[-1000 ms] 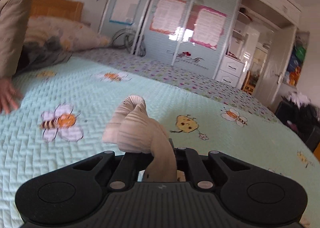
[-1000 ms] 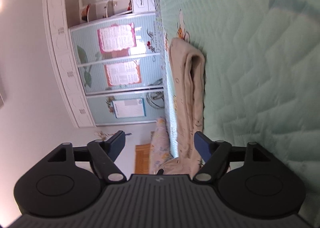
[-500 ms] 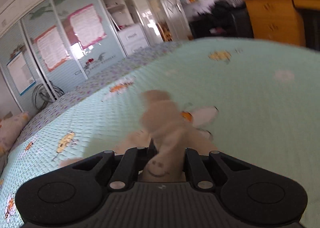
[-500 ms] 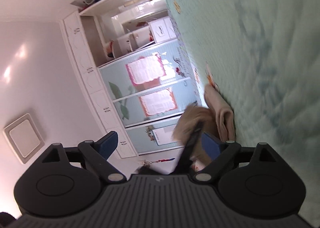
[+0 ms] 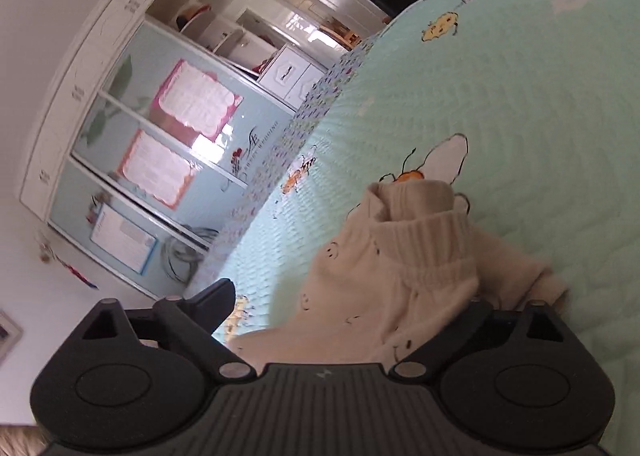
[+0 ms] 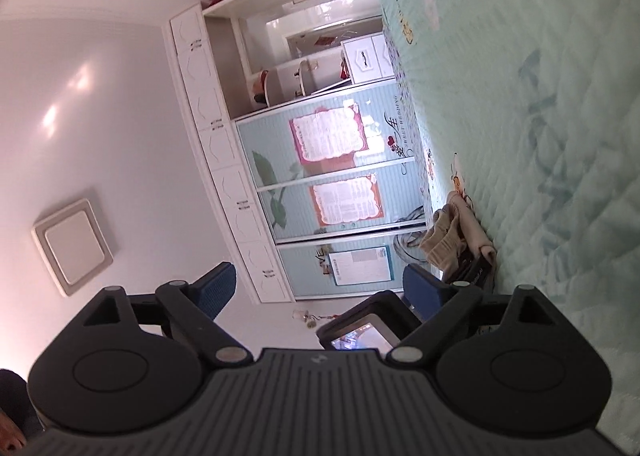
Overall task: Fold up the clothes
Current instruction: 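Lower the waistband onto the pants and open the left tool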
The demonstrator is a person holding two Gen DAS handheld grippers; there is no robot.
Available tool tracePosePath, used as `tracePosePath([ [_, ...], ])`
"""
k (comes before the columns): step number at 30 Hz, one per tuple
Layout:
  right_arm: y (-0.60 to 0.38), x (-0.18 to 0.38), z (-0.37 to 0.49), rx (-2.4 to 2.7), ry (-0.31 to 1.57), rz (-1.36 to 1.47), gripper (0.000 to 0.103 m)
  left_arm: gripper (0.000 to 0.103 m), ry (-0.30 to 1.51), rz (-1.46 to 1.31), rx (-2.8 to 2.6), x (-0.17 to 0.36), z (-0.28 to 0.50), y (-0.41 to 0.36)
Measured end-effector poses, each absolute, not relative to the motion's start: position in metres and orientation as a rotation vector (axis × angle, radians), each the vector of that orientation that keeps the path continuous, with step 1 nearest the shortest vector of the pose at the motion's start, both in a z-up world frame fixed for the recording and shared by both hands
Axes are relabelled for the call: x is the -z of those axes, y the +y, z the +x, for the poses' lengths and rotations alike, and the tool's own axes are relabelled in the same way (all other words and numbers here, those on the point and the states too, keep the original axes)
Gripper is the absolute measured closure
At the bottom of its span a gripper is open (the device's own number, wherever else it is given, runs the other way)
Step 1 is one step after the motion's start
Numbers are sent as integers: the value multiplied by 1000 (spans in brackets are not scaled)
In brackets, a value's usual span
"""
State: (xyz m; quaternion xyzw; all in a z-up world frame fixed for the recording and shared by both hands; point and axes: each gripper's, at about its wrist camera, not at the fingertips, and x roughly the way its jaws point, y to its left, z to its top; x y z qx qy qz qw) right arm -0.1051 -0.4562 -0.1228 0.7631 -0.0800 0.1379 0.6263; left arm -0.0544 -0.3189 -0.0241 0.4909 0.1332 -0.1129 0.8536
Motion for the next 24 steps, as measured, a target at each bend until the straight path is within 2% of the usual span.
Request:
tracePosePath([
  [6,-455,119,-107,-317,-181,1726,12,5,319,855,371,9,-70,-274],
  [11,-447,116,-103,-328,-141,1711,11,7,385,541,474,-22,-56,-236],
  [17,-439,89,-93,-319,-43,1535,11,8,522,138,585,-49,-8,-171],
  [19,-435,78,-82,-334,-5,1474,11,8,576,103,703,-46,-10,-163],
  [24,-430,66,-64,-358,12,1418,11,7,576,161,772,-27,-32,-181],
])
